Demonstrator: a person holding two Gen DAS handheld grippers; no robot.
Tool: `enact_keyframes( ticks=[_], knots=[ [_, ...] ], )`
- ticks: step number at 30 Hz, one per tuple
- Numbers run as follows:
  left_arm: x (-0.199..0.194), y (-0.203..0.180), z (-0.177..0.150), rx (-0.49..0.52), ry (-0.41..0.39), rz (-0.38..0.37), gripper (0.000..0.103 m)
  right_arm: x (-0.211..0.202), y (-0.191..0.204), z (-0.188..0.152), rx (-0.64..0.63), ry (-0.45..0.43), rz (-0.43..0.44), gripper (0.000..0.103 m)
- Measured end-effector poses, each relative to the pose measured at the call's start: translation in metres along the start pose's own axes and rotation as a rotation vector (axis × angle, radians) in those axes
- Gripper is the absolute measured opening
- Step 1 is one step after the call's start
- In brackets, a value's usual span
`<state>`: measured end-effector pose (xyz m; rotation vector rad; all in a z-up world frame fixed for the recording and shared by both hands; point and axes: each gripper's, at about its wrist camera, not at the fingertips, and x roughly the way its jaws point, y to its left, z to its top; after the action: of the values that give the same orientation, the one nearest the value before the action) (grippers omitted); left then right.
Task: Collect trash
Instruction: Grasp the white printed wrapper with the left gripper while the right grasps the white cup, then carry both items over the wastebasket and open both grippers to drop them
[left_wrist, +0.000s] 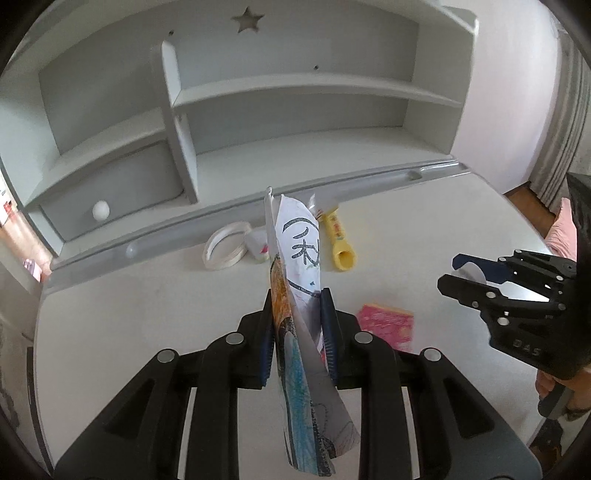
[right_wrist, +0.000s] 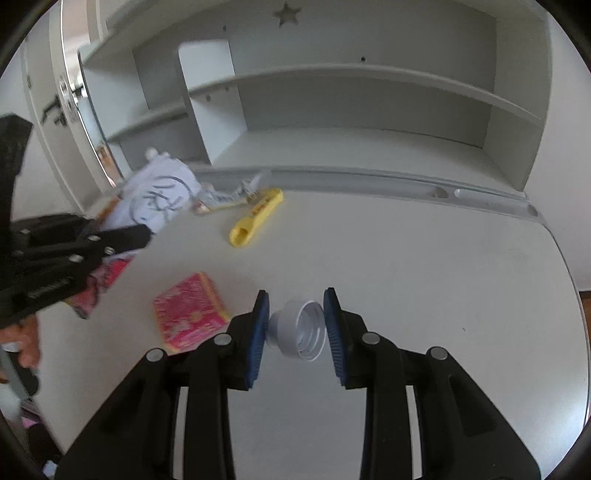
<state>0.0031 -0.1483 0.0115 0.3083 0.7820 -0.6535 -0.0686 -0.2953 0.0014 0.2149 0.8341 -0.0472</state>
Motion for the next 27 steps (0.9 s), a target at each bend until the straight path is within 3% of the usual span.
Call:
enact_keyframes(
  ticks=[5,7,14,18,22,27],
  knots=[
    [-0.022,-0.038,0.012,0.072,-0.056,-0.058,0.022,-0.054,-0.029,-0.007,0.086,-0.082,0.046,0.031],
    [-0.027,-0.068,0.018,0.126,-0.079,-0.121,0.022,-0.079,-0.049,-0.017,0.14,-0.106,0.054,0.031],
    [-0.025,-0.209,0.022,0.322,-0.053,-0.42,0.022,-0.183,-0.133,-0.087,0.308,-0.167,-0.108,0.031],
    [-0.026,-0.319,-0.01,0.468,0.052,-0.684,0.023,-0.235,-0.193,-0.147,0.475,-0.156,-0.214,0.031],
    [-0.005,-0.405,-0.064,0.6,0.175,-0.771,0.023,-0.242,-0.257,-0.23,0.712,-0.048,-0.211,0.031],
    [0.074,-0.462,-0.13,0.594,0.434,-0.817,0.023,-0.199,-0.318,-0.345,1.015,0.09,-0.133,0.031]
  ],
)
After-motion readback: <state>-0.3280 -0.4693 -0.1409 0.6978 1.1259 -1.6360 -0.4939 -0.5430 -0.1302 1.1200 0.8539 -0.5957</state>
